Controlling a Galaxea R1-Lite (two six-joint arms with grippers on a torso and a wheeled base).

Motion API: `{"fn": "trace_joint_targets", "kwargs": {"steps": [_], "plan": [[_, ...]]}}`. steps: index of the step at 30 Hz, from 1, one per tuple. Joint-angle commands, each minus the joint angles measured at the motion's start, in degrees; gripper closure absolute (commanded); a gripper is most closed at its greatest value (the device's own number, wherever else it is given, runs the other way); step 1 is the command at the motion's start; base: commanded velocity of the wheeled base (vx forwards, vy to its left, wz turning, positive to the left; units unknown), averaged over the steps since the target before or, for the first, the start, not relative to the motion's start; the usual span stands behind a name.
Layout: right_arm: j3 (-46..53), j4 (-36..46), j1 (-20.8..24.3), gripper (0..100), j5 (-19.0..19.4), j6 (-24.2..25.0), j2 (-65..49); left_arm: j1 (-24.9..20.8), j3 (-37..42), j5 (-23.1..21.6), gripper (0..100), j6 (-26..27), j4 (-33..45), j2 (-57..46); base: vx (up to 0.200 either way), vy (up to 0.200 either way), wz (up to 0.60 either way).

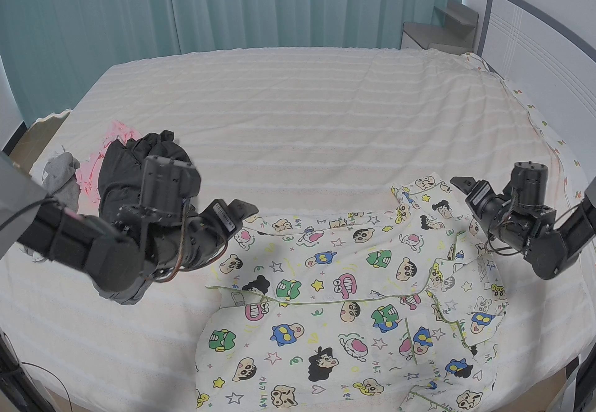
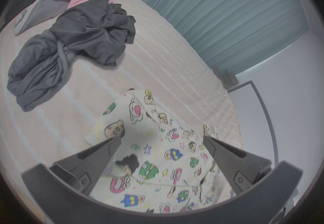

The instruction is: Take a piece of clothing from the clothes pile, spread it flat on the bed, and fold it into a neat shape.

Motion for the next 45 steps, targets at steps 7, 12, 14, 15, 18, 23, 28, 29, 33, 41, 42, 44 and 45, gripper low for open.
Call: {"fn": "trace_joint_targets", "kwargs": {"steps": [7, 12, 14, 15, 18, 23, 28, 29, 33, 41, 42, 44, 45], "plan": [[26.03, -21.64, 0.04, 0, 2.13, 2.27, -16.13, 0.35, -41.76, 5.79, 0, 1.08, 25.92, 30.87, 0.000, 0.000, 0.00], [26.99, -21.73, 0.39, 0, 2.13, 2.18, -16.40, 0.44, -44.40, 5.71, 0, 0.90, 25.57, 33.42, 0.000, 0.000, 0.00], [27.08, -21.82, 0.39, 0, 2.22, 2.27, -16.40, 0.35, -44.66, 5.62, 0, 0.81, 25.39, 33.50, 0.000, 0.000, 0.00], [27.17, -21.82, 0.39, 0, 2.22, 2.27, -16.40, 0.44, -45.01, 5.62, 0, 0.90, 25.30, 33.77, 0.000, 0.000, 0.00], [27.17, -21.82, 0.39, 0, 2.13, 2.27, -16.31, 0.44, -46.24, 5.62, 0, 0.72, 25.30, 33.94, 0.000, 0.000, 0.00], [28.31, -21.82, 0.83, 0, 2.31, 2.35, -16.13, 0.44, -48.35, 5.71, 0, -2.18, 25.13, 33.94, 0.000, 0.000, 0.00], [28.49, -21.82, 2.23, 0, 2.31, 2.44, -16.22, 0.97, -49.14, 5.71, 0, -2.53, 20.64, 33.86, 0.000, 0.000, 0.00], [28.49, -21.82, 2.41, 0, 2.22, 2.44, -16.22, 1.14, -49.14, 5.71, 0, -2.44, 19.32, 33.94, 0.000, 0.000, 0.00], [28.84, -21.82, 2.59, 0, 2.22, 2.44, -16.31, 2.46, -49.76, 5.71, 0, -1.82, 15.90, 34.82, 0.000, 0.000, 0.00], [29.28, -21.91, 2.67, 0, 2.22, 2.44, -16.31, 9.23, -61.01, 5.71, 0, -1.65, 16.07, 37.72, 0.000, 0.000, 0.00], [29.28, -21.91, 2.59, 0, 2.22, 2.44, -16.40, 9.84, -61.36, 5.62, 0, -1.65, 16.16, 37.55, 0.000, 0.000, 0.00], [29.28, -21.91, 2.59, 0, 2.31, 2.53, -16.40, 11.16, -61.45, 5.62, 0, -1.65, 16.34, 37.20, 0.000, 0.000, 0.00], [29.28, -21.91, 2.59, 0, 2.31, 2.53, -16.31, 11.69, -61.45, 5.53, 0, -1.74, 16.34, 36.67, 0.000, 0.000, 0.00]]}}
